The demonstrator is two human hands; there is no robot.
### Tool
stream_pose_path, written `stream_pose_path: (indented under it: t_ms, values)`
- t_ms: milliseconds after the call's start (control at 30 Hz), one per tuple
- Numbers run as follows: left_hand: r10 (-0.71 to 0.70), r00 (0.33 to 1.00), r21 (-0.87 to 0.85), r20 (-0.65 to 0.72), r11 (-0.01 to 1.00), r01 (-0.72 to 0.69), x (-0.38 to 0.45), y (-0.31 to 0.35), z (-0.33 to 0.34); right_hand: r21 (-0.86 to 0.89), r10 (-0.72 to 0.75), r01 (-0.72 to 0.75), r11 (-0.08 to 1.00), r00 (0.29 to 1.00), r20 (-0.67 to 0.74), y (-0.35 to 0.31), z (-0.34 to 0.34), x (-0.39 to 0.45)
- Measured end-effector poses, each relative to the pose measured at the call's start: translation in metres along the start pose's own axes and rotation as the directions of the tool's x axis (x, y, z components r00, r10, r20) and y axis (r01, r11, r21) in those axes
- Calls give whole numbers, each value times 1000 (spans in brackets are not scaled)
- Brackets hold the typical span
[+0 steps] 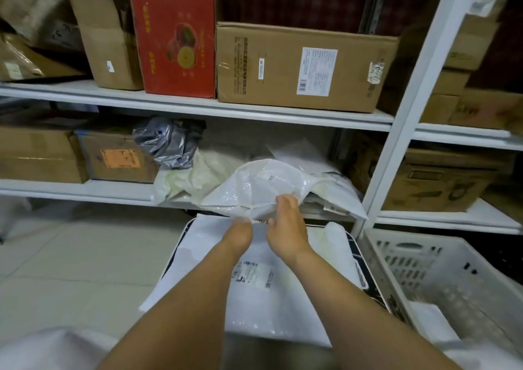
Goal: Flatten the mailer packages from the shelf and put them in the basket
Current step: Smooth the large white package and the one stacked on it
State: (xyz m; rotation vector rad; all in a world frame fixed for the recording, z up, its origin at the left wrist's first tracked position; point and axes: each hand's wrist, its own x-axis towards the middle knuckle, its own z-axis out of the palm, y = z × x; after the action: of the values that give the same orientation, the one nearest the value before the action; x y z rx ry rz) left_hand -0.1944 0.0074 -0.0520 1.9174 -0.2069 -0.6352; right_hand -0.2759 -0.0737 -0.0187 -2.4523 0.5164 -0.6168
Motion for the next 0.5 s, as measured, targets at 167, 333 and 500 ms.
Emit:
stream_pose_path:
  t_ms: [167,333,500]
  values:
    - [-243,951,-277,194,916,290,-31,-26,3,75,48,-50,996,999,23,1,20,-68]
    - [-260,916,-323,305,877,356,-48,-34,7,159,160,-172,972,983,85,3,48,-98]
    - [-313,904,-194,292,906,377,-46,-51,9,189,230,-266,945,954,194,10,77,-125]
